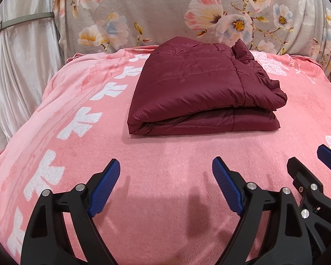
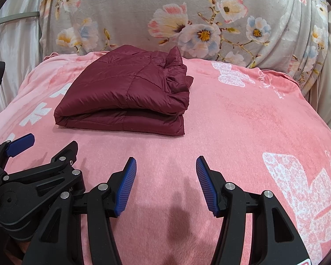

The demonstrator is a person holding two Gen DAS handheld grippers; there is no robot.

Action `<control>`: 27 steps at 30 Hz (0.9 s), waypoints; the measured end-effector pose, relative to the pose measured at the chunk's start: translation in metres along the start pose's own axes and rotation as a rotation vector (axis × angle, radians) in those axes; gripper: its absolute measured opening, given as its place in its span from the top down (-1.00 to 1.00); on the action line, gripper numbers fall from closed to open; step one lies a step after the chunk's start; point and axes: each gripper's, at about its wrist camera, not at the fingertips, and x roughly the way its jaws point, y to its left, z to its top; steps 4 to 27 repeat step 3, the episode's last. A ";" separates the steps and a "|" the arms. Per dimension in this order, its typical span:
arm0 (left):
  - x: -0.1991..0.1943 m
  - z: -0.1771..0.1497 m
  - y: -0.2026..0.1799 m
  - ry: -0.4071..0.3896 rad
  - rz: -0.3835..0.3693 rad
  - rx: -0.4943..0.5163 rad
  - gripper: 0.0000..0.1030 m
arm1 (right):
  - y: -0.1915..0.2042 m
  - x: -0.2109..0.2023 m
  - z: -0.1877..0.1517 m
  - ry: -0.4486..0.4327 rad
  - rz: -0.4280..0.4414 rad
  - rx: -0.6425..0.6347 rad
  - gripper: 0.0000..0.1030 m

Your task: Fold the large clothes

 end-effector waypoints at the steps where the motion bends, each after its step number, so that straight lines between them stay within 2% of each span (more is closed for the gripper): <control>1: 0.001 0.000 0.001 0.001 -0.006 0.001 -0.52 | 0.000 0.000 0.000 -0.001 -0.001 0.000 -0.08; 27: 0.003 0.000 0.002 0.003 -0.011 0.002 -0.51 | 0.000 0.000 0.001 0.000 -0.001 -0.001 -0.08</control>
